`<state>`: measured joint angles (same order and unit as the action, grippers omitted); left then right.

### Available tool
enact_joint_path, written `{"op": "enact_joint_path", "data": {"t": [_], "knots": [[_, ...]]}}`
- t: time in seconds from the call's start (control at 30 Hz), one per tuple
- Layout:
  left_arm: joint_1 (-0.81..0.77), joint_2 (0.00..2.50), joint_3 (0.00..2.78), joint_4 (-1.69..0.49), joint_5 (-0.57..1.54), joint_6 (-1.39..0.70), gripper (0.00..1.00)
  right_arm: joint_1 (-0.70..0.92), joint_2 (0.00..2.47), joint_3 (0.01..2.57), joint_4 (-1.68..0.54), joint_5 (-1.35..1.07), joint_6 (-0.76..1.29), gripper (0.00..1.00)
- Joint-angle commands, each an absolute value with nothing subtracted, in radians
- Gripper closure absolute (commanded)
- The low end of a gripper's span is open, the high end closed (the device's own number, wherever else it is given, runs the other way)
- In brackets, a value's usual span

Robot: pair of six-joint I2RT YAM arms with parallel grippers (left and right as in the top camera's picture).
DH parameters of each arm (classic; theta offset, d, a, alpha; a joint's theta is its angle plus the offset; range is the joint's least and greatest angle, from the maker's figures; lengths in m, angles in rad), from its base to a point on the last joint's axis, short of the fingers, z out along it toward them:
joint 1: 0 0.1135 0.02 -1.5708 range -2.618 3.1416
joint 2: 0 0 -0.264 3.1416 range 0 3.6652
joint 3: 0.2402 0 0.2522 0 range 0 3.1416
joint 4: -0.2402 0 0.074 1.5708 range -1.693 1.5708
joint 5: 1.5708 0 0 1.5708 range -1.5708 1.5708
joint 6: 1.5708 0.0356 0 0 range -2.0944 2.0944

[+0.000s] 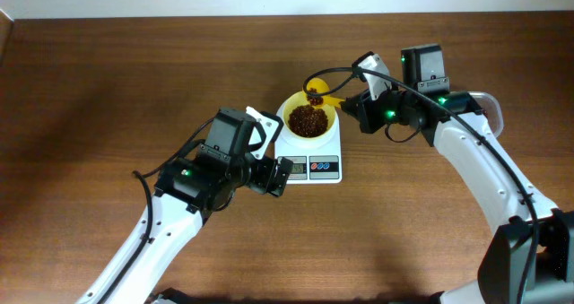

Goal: Scoop item into bowl and weigh 50g on scale
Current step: 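Tip the scoop over the bowl center, shaking beans out slowly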

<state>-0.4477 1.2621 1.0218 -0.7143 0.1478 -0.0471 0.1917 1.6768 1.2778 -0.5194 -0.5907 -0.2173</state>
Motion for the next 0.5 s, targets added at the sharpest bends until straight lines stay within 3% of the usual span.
{"op": "enact_joint_path", "data": {"t": [0.0, 0.47], "knots": [[-0.451, 1.256, 1.018, -0.712, 0.141, -0.053, 0.01, 0.197, 1.686, 1.281, -0.518, -0.571, -0.228, 0.96], [-0.451, 1.256, 1.018, -0.712, 0.141, -0.053, 0.01, 0.197, 1.686, 1.281, -0.523, -0.64, -0.228, 0.96]]}}
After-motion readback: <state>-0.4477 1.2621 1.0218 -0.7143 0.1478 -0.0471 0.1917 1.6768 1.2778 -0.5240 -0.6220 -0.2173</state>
